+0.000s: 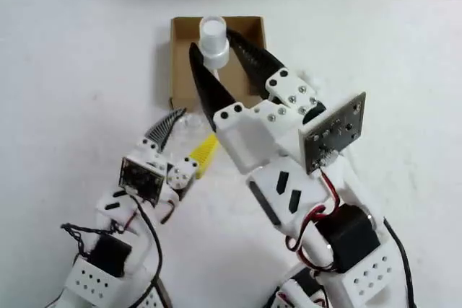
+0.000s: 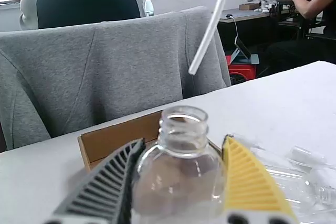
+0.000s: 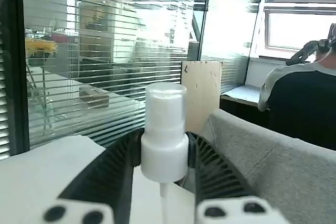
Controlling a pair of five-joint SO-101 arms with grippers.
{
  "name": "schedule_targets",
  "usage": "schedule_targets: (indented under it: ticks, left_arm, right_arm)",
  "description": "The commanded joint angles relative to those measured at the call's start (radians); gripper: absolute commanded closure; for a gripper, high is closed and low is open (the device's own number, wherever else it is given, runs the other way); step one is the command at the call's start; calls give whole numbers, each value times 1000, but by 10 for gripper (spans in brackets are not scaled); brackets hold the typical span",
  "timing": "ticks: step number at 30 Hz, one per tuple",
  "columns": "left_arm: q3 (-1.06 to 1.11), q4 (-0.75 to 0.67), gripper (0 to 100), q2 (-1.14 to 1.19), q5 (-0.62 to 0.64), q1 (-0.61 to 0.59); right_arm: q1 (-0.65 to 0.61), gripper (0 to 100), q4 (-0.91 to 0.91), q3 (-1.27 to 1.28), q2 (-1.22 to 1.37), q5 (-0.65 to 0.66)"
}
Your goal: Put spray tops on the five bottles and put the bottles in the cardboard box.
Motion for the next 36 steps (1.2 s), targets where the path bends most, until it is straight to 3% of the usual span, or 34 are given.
schedule_targets:
  ticks: [1,14,36]
  left_arm:
    - [-8,-20,977,-19,-2,1]
    - [-8,-20,977,-19,-2,-1]
    - [-8,-20,977,-19,-2,-1]
  right_arm:
    - [-30,983,-2,-43,-8,-48]
    - [-54,983,25,-35,-1,-48]
    - [-64,983,-82,249,-16,-57]
